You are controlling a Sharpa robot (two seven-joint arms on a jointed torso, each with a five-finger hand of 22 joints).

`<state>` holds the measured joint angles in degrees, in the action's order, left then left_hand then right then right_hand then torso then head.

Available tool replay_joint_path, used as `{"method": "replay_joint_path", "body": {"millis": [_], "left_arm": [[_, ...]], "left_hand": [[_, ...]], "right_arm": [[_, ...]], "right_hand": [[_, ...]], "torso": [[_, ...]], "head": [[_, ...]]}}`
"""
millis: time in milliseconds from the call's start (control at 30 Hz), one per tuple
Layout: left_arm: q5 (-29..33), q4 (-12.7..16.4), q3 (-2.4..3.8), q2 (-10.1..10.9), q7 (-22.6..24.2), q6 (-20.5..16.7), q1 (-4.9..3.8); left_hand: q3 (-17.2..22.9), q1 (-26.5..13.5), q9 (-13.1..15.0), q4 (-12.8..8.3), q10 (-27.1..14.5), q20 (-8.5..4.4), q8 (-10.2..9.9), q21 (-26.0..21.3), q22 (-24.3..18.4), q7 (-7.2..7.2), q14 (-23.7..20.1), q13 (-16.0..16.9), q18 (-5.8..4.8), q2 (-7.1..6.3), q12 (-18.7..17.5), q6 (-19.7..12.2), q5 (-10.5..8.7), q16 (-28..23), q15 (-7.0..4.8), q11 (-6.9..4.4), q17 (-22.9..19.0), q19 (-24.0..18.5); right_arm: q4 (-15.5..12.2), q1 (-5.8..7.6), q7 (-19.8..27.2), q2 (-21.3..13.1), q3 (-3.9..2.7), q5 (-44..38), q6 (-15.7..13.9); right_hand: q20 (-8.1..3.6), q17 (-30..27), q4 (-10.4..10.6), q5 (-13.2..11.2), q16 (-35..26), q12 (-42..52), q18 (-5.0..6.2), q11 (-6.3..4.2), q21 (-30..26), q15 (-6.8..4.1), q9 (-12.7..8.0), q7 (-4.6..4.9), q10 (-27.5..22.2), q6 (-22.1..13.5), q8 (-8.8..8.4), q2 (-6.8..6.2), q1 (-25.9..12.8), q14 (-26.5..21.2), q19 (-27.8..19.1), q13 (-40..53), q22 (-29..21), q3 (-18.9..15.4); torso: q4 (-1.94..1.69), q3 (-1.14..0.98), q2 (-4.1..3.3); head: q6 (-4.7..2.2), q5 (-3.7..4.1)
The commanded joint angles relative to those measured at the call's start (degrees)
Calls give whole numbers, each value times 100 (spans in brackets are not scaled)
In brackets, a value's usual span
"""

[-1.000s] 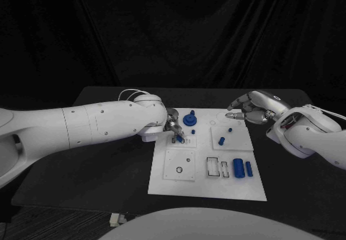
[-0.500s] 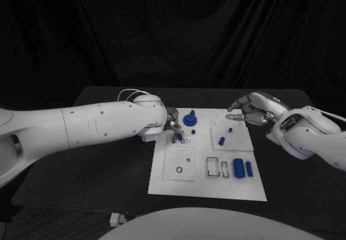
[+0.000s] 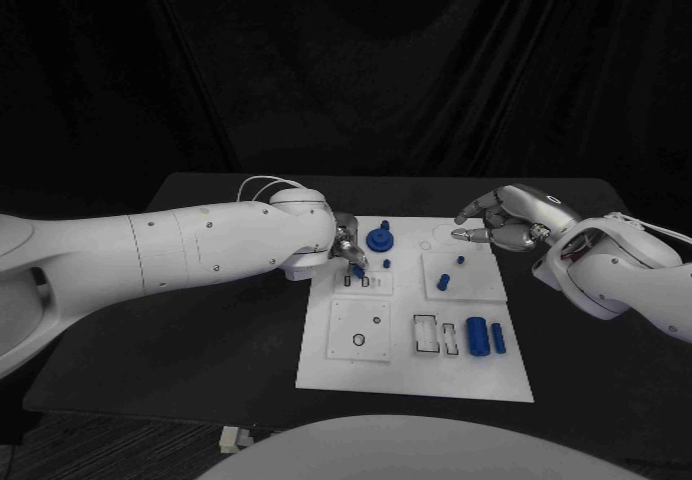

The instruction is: Assemble the parts on the task board

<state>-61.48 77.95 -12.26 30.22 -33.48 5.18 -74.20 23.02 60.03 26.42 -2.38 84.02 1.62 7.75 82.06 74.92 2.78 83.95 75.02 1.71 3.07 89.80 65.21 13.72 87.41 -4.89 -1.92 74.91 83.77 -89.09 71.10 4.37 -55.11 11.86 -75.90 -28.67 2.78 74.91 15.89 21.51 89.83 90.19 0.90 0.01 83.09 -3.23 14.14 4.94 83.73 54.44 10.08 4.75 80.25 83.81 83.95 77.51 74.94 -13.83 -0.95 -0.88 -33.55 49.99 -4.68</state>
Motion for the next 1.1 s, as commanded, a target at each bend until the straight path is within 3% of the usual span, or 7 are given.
{"method": "replay_joint_path", "body": {"millis": [33, 367, 1100], "left_arm": [[-40, -10, 4, -24, 77, 59, 6], [-39, -51, 4, -60, 75, 104, 10], [-30, -135, 3, -133, 68, 276, 31]], "left_hand": [[188, 3, -8, -132, 598, -38, -29, -26, 688, -33, 523, 1498, 81, -5, 20, 18, -53, -35, -39, -26, 1231, 12], [128, -57, -20, -28, 598, -37, -44, -33, 691, -33, 525, 1498, 81, -14, 20, 12, -139, -37, -38, -24, 1230, 17], [113, -55, -26, -5, 598, -38, -55, -41, 688, -34, 526, 1498, 83, -17, 20, 1, -190, -41, -39, -25, 1227, 15]], "right_arm": [[-4, -13, -68, -4, -4, -40, 3], [-2, -14, -67, -4, -4, -40, 5], [-18, -14, -62, -13, -4, -40, 3]], "right_hand": [[36, 1509, -16, 34, 17, -19, 102, -6, -20, -9, -7, 21, 627, 19, -28, 11, 68, 619, 171, 1249, 1250, -32], [37, 1509, -18, 41, 17, -19, 103, -5, -23, -8, -7, 22, 627, 26, -27, 7, 88, 619, 170, 1249, 1250, -38], [37, 1509, -18, 41, 17, -19, 103, -5, -23, -8, -7, 22, 627, 26, -27, 7, 88, 619, 170, 1249, 1250, -38]], "torso": [[1, 1, 1], [-1, -2, 0], [1, -1, -2]], "head": [[1, -9], [1, -12], [1, -16]]}}
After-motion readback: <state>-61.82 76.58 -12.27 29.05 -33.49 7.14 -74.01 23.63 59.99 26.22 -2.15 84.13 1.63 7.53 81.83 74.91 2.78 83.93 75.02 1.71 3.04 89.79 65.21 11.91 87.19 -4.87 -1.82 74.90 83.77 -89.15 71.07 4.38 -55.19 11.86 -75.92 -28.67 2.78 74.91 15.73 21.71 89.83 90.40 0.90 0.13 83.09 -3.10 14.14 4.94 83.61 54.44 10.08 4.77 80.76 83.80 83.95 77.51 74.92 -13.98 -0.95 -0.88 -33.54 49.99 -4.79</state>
